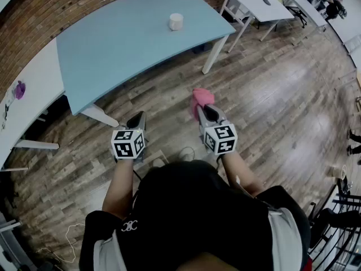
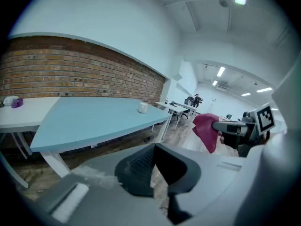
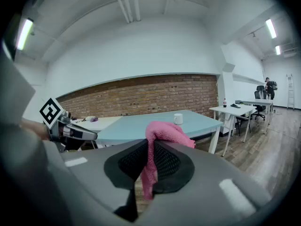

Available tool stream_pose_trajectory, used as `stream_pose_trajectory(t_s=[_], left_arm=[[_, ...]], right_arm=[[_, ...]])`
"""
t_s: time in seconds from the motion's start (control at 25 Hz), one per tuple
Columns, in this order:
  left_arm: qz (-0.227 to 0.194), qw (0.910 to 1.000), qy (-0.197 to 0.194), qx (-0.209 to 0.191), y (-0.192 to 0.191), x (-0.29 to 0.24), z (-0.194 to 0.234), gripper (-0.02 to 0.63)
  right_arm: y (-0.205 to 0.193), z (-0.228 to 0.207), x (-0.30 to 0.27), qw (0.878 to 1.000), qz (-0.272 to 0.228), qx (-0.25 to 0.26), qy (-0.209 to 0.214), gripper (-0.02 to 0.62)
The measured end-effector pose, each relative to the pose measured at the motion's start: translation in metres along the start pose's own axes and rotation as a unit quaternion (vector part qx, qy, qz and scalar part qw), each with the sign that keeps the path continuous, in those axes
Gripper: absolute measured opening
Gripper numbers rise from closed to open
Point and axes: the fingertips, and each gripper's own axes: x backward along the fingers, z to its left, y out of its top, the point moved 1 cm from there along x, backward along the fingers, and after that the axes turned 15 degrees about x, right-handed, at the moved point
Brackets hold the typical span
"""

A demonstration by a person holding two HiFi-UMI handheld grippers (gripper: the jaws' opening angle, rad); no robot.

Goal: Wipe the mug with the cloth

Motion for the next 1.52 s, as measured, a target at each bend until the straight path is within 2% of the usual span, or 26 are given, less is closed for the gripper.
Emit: stream_pose_trajectory(t_s=[0.12,0.56,0.8,1.32,1.52], left_arm=[[0.004,1.0000,-0.002,-0.001,-0.002,-0.001,0.002,0.005],[0.003,1.0000,-0.006,0.000,0.004,0.001,0.018,0.005],[0.010,0.9994,0.000,-0.033,0.005,0.003,0.026,0.005],[0.028,0.9983,-0.029,-0.041,0.005,0.010,0.068,0.005],[0.029,0.9975,-0.042,-0.050,0.013,0.015,0.074,0.005]], right_arm=[[0.003,0.000,-0.001,1.000,-0.012,-0.013,-0.006,0.035],[0.007,0.015,-0.008,1.000,-0.021,-0.013,-0.009,0.035],[0.008,0.027,-0.013,1.000,-0.011,-0.008,-0.017,0.035],[0.015,0.076,-0.023,0.999,0.008,0.003,-0.052,0.035],[0.023,0.080,-0.022,0.998,0.010,0.001,-0.068,0.035]])
